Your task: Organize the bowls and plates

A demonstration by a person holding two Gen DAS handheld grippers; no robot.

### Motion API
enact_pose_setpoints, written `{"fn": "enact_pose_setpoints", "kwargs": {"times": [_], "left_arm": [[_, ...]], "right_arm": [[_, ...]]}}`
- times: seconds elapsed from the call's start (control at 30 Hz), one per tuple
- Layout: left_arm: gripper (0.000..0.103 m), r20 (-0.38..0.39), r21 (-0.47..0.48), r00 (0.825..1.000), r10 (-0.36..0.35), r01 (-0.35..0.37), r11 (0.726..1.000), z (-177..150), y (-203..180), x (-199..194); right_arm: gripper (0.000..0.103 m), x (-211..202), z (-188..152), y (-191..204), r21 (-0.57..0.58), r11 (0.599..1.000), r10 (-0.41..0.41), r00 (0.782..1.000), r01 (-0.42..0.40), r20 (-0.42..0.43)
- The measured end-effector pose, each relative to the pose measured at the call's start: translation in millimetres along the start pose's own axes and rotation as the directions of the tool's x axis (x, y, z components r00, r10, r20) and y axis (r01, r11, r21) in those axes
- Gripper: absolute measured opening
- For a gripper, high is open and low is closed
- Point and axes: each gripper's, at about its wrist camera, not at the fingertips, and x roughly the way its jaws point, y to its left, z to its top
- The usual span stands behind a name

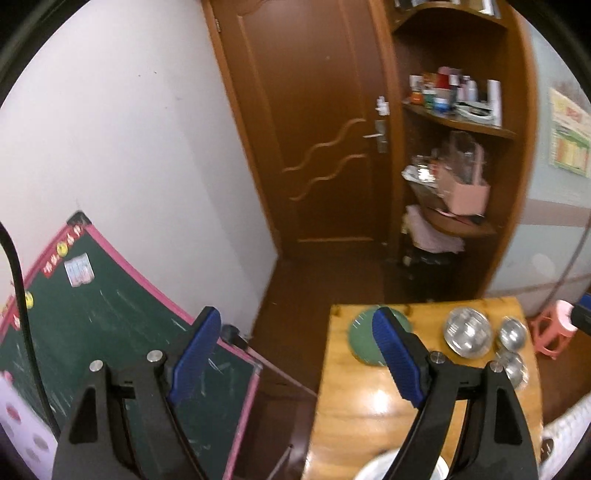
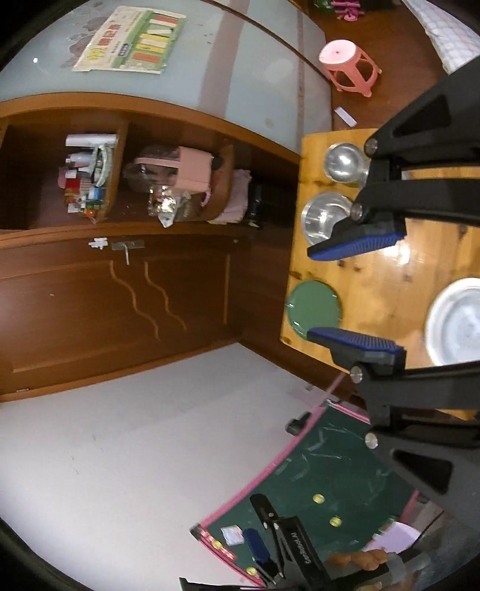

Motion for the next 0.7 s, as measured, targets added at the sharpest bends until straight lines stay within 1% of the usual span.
{"fn": "enact_pose_setpoints", "kwargs": {"times": [0.1, 0.17, 0.23, 0.27, 0.3, 0.4, 0.5, 0.53, 0.63, 0.7], "left_arm": [[0.083, -0.025, 0.004, 0.999, 0.038, -0.038, 0.999, 20.6, -4.0, 42.6], [0.083, -0.056, 0.008, 0.998, 0.040, -0.040, 0.999, 27.2, -12.0, 84.5], [0.083, -0.097, 0.018, 0.995, 0.031, -0.029, 0.999, 24.6, -24.2, 131.0], [0.083, -0.112, 0.027, 0.993, 0.029, -0.026, 0.999, 21.2, -29.4, 148.1], [0.083, -0.143, 0.041, 0.989, 0.026, -0.020, 0.999, 15.3, -38.7, 176.8], [0.083, -0.205, 0.074, 0.979, 0.017, -0.002, 0.997, -3.7, -58.8, 235.5], [0.083, -0.270, 0.092, 0.963, 0.003, 0.023, 0.995, -28.6, -81.2, 294.2], [0.083, -0.295, 0.098, 0.956, 0.000, 0.031, 0.995, -40.9, -88.8, 313.5], [0.083, -0.345, 0.097, 0.939, -0.017, 0.054, 0.994, -63.3, -103.2, 357.9], [0.083, -0.369, 0.093, 0.929, -0.034, 0.073, 0.993, -75.2, -110.8, 380.1]], "right_arm": [[0.037, 28.6, 24.0, -0.6, 0.019, 1.000, -0.006, 1.000, 0.006, 0.001], [0.037, 54.1, 35.7, -0.3, 0.021, 1.000, -0.005, 1.000, 0.005, -0.010], [0.037, 86.6, 44.3, -0.6, 0.020, 1.000, -0.002, 1.000, 0.002, -0.028], [0.037, 98.3, 46.2, -0.1, 0.015, 1.000, -0.005, 0.999, 0.005, -0.036], [0.037, 117.7, 47.5, -0.3, 0.013, 1.000, -0.006, 0.999, 0.007, -0.052], [0.037, 180.4, 43.1, -2.6, 0.000, 1.000, 0.003, 0.993, -0.003, -0.120], [0.037, 234.3, 30.3, -4.6, -0.016, 1.000, 0.006, 0.984, -0.009, -0.178], [0.037, 255.5, 23.6, -6.2, -0.019, 1.000, 0.008, 0.979, -0.012, -0.205], [0.037, 311.0, 2.6, -13.7, 0.004, 1.000, 0.021, 0.958, -0.020, -0.286], [0.037, 342.8, -10.6, -19.6, 0.019, 1.000, 0.020, 0.943, -0.014, -0.331]]}}
